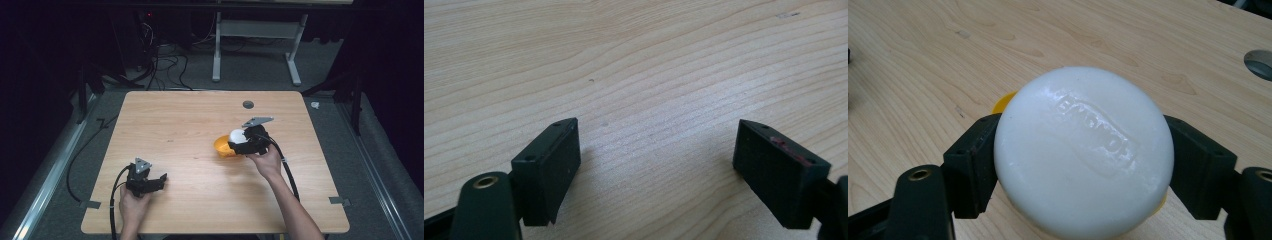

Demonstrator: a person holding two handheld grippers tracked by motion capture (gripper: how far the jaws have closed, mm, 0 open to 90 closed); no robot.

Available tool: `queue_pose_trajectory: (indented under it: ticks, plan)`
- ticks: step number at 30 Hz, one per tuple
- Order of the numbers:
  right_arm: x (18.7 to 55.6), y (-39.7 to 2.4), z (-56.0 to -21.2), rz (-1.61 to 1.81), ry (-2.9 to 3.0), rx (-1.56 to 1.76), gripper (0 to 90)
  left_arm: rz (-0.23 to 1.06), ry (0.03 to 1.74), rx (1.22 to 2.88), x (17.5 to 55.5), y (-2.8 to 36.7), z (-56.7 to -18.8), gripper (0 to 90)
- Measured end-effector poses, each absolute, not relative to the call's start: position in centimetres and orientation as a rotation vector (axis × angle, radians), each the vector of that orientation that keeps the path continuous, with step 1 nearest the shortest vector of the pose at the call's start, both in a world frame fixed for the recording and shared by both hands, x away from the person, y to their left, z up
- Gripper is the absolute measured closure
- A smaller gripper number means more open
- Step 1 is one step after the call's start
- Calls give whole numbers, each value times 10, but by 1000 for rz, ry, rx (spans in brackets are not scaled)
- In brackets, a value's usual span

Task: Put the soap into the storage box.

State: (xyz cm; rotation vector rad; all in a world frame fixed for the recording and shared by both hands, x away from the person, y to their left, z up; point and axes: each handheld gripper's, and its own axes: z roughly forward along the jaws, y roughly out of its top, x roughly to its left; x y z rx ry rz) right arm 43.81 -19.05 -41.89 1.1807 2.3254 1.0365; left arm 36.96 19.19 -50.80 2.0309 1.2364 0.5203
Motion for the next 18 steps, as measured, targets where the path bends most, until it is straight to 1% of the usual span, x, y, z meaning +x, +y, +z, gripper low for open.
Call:
queue_pose_trajectory:
  ticks: [18]
  plan:
    - [452,-179,-434,975,2351,1191,246,520,1236,2031,370,192,-508,197]
